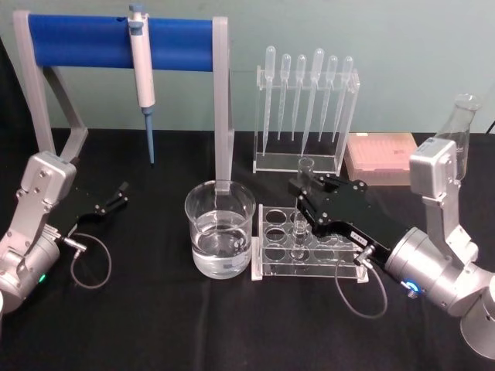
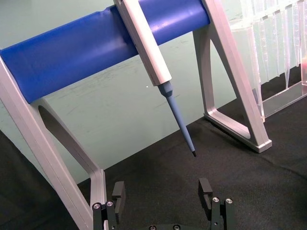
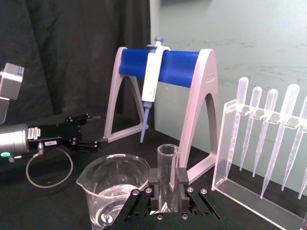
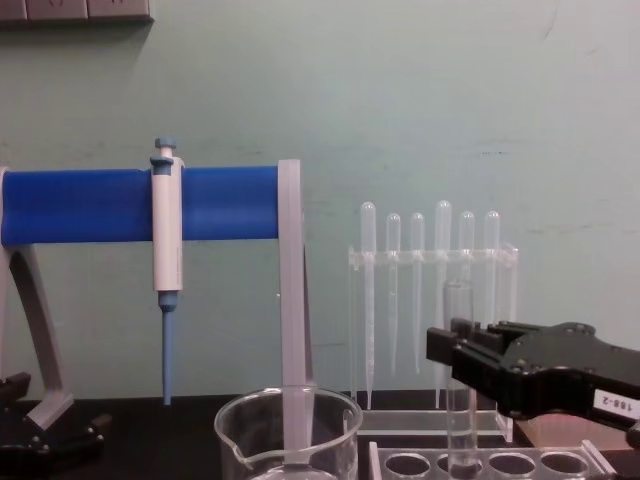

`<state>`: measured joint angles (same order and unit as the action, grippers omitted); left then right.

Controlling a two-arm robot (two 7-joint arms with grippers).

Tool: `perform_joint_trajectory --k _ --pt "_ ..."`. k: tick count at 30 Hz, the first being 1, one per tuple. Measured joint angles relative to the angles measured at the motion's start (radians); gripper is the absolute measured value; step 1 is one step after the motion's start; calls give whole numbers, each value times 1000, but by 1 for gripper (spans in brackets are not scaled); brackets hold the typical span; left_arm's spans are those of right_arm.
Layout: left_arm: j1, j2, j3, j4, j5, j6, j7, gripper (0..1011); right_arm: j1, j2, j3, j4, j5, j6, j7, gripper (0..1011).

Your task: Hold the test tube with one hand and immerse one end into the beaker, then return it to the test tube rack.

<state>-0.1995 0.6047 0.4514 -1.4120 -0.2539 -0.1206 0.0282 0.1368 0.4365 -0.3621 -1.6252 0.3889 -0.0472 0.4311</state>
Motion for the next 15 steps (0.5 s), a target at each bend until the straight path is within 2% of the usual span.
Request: perform_joint_trajectory --k 2,8,10,12,15 --pt "0 0 0 0 0 0 0 1000 2 0 -2 0 -4 5 0 224" --pt "0 0 0 0 0 0 0 1000 19 13 -22 -16 -63 67 -21 225" --pt "0 0 0 0 0 0 0 1000 22 14 -24 -19 -71 77 -23 243" --pt "0 0 0 0 0 0 0 1000 23 14 -24 -21 -76 86 -25 274" --pt "0 0 0 0 0 0 0 1000 18 15 -18 -30 -82 100 -31 394"
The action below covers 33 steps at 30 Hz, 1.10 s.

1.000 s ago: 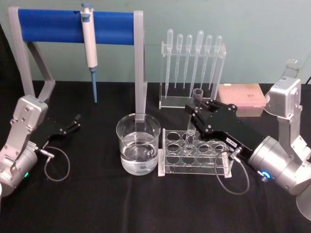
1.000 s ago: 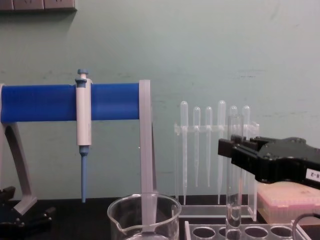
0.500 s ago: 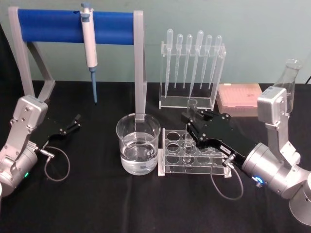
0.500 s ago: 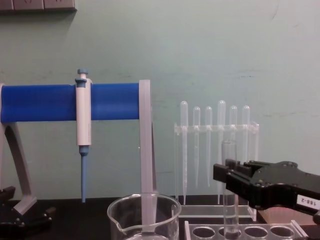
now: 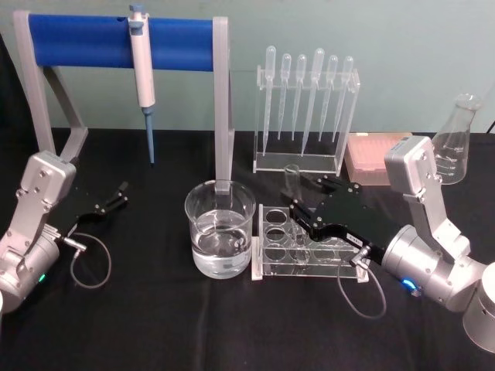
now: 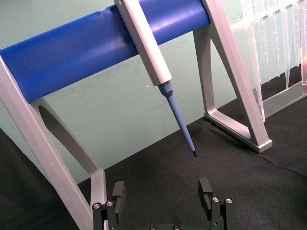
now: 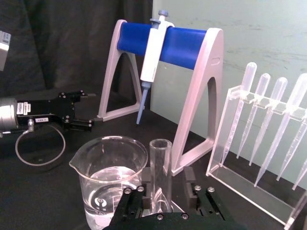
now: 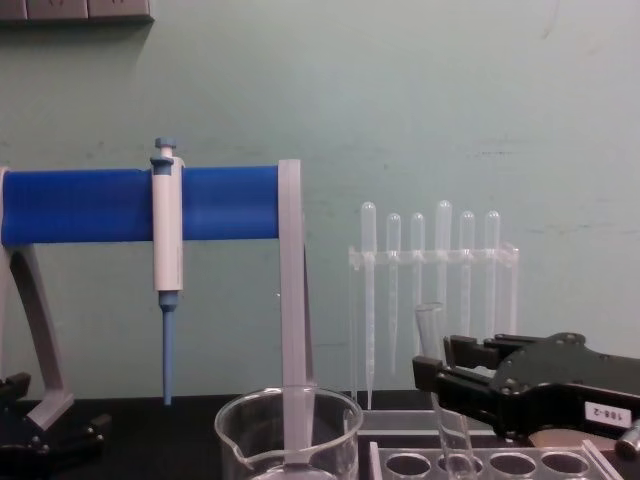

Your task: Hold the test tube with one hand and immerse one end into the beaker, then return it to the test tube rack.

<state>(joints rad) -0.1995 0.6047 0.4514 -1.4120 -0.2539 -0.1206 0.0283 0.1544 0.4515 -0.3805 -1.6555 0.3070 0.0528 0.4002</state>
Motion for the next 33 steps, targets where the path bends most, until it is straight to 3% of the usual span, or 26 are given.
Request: perform_joint_trajectory --k 5,11,18,20,23,26,29,33 --pt "0 0 0 0 0 0 0 1000 -29 21 19 -34 -4 42 -15 561" --pt "0 0 0 0 0 0 0 1000 -117 65 102 -71 34 76 -43 739" --pt "0 0 0 0 0 0 0 1000 -173 50 199 -22 40 6 -115 934" --pt "0 0 0 0 0 0 0 1000 -178 28 220 2 26 -33 -147 993" --pt "0 0 0 0 0 0 0 1000 -179 -2 233 35 -1 -78 -188 1002" --pt "0 0 0 0 0 0 0 1000 -173 -45 231 90 -79 -131 -269 1003" --pt "0 0 0 0 0 0 0 1000 -165 -76 219 130 -146 -142 -332 1002" --pt "0 0 0 0 0 0 0 1000 -161 -106 214 159 -188 -146 -374 1002"
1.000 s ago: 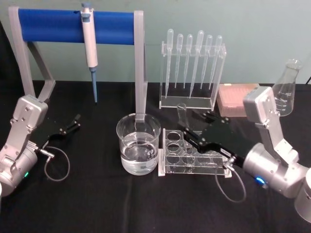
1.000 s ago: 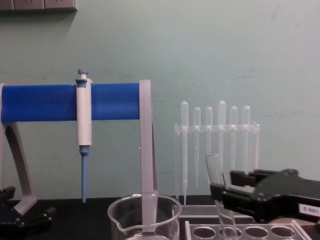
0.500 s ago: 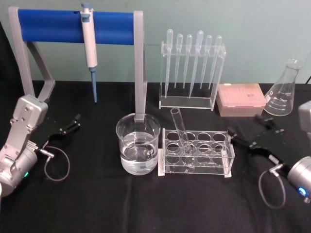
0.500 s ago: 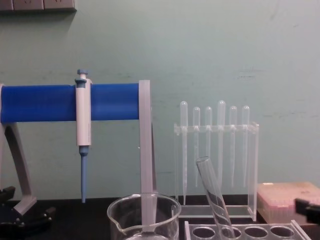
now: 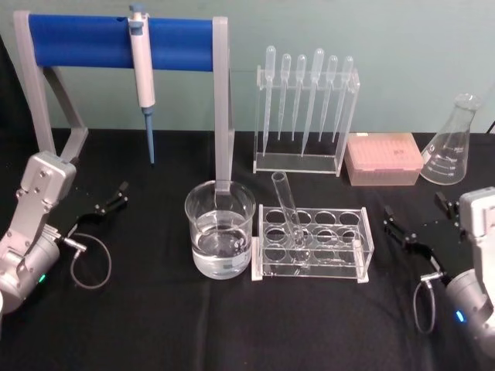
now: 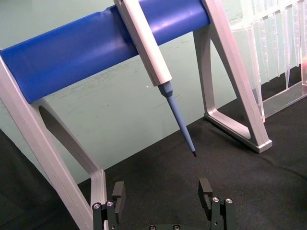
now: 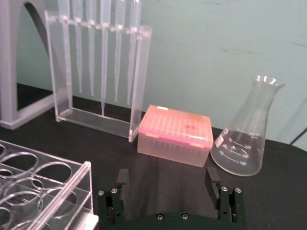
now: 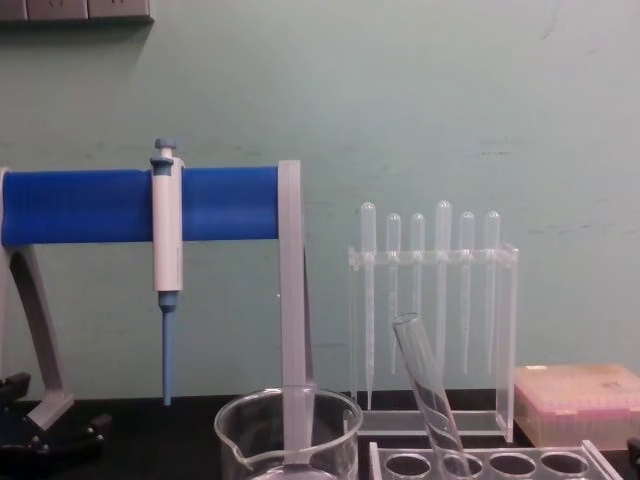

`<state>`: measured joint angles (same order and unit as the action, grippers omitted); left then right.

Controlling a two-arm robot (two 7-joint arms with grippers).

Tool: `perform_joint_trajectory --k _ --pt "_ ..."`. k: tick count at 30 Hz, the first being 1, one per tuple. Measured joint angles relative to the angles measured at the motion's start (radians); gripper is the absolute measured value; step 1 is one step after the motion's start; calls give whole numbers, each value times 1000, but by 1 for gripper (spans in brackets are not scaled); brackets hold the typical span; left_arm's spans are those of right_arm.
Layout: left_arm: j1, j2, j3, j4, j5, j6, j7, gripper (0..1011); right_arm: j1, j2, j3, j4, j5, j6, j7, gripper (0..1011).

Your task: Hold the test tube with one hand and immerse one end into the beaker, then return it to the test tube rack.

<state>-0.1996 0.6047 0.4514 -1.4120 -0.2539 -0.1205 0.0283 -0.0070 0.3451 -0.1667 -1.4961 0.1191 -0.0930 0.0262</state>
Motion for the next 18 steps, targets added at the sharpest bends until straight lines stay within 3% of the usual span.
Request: perform_joint_trajectory --k 18 --pt "0 0 0 0 0 0 0 1000 1 8 -1 -7 10 1 13 1003"
